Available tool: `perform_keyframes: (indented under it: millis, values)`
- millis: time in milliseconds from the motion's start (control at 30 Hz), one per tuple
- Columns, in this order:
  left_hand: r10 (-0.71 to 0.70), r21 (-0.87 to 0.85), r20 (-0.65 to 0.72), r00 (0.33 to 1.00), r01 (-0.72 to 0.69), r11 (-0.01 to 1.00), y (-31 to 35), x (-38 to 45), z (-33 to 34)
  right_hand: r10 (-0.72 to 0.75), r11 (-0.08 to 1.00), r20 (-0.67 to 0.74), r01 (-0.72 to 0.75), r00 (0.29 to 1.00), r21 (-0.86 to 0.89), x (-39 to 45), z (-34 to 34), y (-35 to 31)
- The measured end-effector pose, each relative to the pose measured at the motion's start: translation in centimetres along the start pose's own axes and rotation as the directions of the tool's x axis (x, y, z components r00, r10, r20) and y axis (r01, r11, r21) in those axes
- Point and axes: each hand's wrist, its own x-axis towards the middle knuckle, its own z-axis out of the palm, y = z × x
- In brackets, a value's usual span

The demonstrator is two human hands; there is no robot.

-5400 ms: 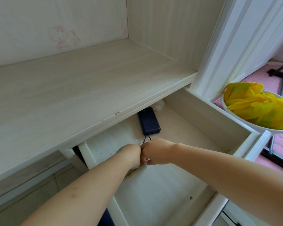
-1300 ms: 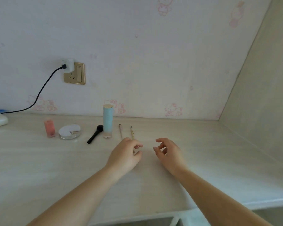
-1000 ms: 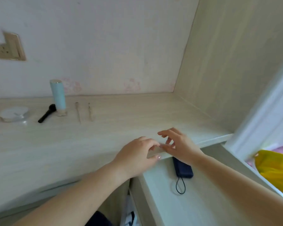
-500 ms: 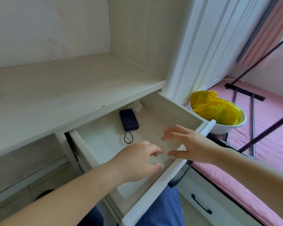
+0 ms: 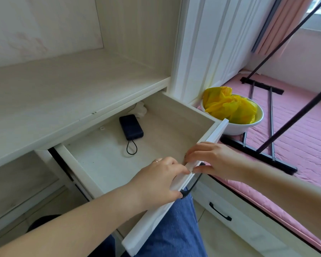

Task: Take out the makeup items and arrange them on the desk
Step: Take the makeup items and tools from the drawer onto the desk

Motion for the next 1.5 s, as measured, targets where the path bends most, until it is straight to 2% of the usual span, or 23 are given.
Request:
perform_keyframes:
  millis: [333,500,833,967,1133,1333,1500]
  values:
    - [0.015,-0.006,-0.024,1.0,-0.015,1.0,-1.0,-0.1,-0.5,0.011,1.0,-0.036,-0.011,0.999,-0.004,0.9,0.6,-0.1]
    - [-0.016,0.002,-0.02,1.0,0.017,1.0,-2.2,-0.3,-1.5,0.032,0.999,-0.005,-0.032,0.999,-0.008,2.5,0.7,-0.4]
    - [-0.09,0.107,-0.154,0.984,0.108,0.988,-4.3,-0.7,-2.9,0.097,0.995,0.031,-0.096,0.995,-0.025,6.7,1.1,-0.2]
    - [-0.1,0.184,-0.251,0.963,0.149,0.972,-5.2,-0.8,-3.6,0.132,0.986,0.071,-0.123,0.989,-0.116,9.2,0.7,-0.4]
    - [-0.064,0.351,-0.372,0.926,0.204,0.914,-7.0,-0.7,-4.4,0.1,0.967,0.049,-0.085,0.994,-0.239,12.2,0.7,-0.2]
    - [-0.174,0.475,-0.395,0.902,0.362,0.802,-8.9,-0.6,-6.7,0.099,0.93,0.088,-0.06,0.991,-0.362,15.8,0.2,-0.5]
    - [-0.26,0.519,-0.404,0.877,0.454,0.724,-9.9,-0.3,-8.4,0.052,0.878,0.134,0.019,0.99,-0.479,18.4,-0.2,-0.9]
